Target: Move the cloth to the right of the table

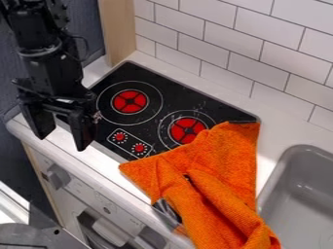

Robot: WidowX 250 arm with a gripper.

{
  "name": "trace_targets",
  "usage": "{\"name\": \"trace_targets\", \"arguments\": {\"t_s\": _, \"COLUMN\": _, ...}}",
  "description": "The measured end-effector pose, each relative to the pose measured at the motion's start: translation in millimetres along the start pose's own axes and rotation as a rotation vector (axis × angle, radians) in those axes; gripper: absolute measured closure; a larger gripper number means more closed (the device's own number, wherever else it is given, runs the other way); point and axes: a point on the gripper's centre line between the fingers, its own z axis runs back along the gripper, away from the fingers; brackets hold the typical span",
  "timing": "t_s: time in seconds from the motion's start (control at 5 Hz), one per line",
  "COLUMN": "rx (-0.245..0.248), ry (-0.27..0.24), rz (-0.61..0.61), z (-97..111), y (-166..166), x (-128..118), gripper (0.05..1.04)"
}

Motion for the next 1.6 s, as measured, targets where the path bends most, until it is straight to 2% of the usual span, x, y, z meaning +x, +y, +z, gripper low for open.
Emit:
{"name": "trace_targets", "arguments": {"t_s": 0.2, "rx": -0.010, "ry": 0.017, "rz": 0.001, "z": -5, "y": -5, "x": -2, "gripper": 0.083}}
{"name": "trace_targets", "arguments": {"t_s": 0.4, "rx": -0.035, "ry": 0.042, "rz": -0.050, "z": -27, "y": -55, "x": 4, "gripper": 0.083}}
{"name": "trace_targets", "arguments": {"t_s": 0.6, "rx": -0.036, "ry": 0.104, "rz": -0.136, "z": -49, "y": -100, "x": 11, "gripper": 0.083}}
{"name": "trace_targets", "arguments": {"t_s": 0.8, "rx": -0.131, "ry": 0.061, "rz": -0.094, "z": -55, "y": -131, "x": 17, "gripper": 0.083}}
{"name": "trace_targets", "arguments": {"t_s": 1.0, "rx": -0.123, "ry": 0.138, "rz": -0.115, "z": -82, "y": -162, "x": 17, "gripper": 0.083}}
{"name": "trace_targets", "arguments": {"t_s": 1.2, "rx": -0.084, "ry": 0.159, "rz": -0.124, "z": -93, "y": -176, "x": 22, "gripper": 0.083}}
{"name": "trace_targets", "arguments": {"t_s": 1.4, "rx": -0.053, "ry": 0.141, "rz": -0.081, "z": -108, "y": -172, "x": 31, "gripper": 0.084}}
{"name": "trace_targets", "arguments": {"t_s": 1.6, "rx": -0.047, "ry": 0.077, "rz": -0.078, "z": -106, "y": -150, "x": 38, "gripper": 0.084}}
